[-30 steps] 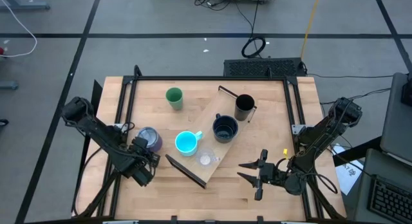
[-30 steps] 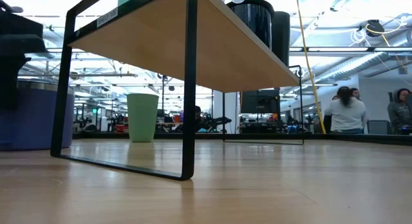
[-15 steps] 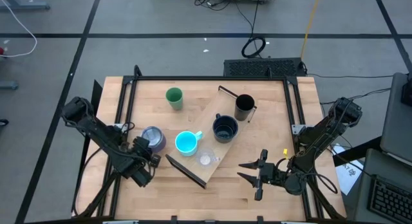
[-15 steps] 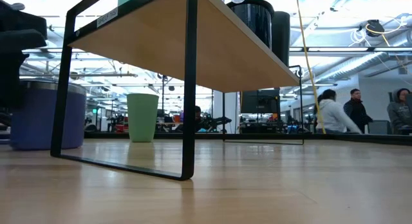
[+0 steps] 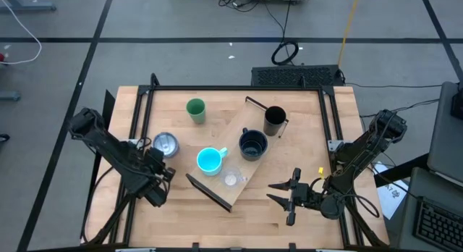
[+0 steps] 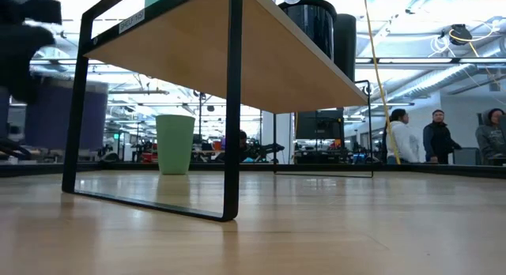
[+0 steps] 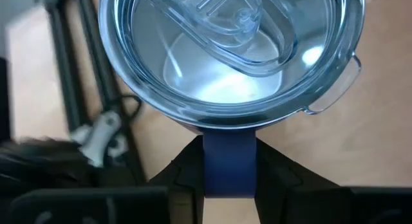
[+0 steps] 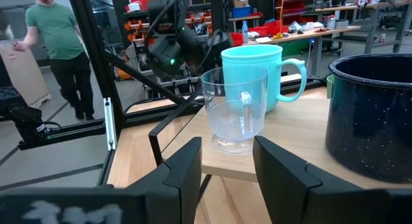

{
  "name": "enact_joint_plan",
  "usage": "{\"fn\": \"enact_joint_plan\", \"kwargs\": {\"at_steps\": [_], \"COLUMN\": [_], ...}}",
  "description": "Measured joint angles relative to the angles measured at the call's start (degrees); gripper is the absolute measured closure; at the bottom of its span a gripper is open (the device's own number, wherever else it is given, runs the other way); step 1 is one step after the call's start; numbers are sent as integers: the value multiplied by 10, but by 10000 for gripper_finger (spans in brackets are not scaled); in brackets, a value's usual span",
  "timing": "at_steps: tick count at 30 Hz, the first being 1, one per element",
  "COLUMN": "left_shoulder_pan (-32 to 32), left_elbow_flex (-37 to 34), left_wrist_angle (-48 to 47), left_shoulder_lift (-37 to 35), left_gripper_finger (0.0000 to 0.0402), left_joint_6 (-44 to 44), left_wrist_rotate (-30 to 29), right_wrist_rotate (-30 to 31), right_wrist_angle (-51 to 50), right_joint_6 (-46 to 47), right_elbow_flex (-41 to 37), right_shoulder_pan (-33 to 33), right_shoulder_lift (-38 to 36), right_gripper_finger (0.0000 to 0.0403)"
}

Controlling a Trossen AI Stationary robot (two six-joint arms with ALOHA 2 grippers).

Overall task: Stack small to large cups/mugs on shelf
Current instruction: Put the purple cup on the shelf aligned with the dark blue cup

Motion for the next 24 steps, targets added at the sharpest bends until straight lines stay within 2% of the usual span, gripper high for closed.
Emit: {"fn": "enact_joint_plan", "kwargs": {"at_steps": [2,12,18,24], "left_shoulder_pan": [2,36,72,123], "left_elbow_flex": [13,39,51,76], "left_wrist_angle": [-23,-22,-24,-24], "left_shoulder_lift": [-13,-100,-150,-195], "left_gripper_finger": [311,311,311,311], "left_joint_6": [5,109,187,286], "left_wrist_rotate": [-16,-149,-221,-263], "right_wrist_rotate": [0,0,0,0], "right_wrist_angle": [0,0,0,0], "right_joint_6": [0,0,0,0], "right_elbow_flex": [0,0,0,0], "right_shoulder_pan": [0,0,0,0], "right_shoulder_lift": [0,0,0,0], "right_gripper_finger": [273,273,273,273]}}
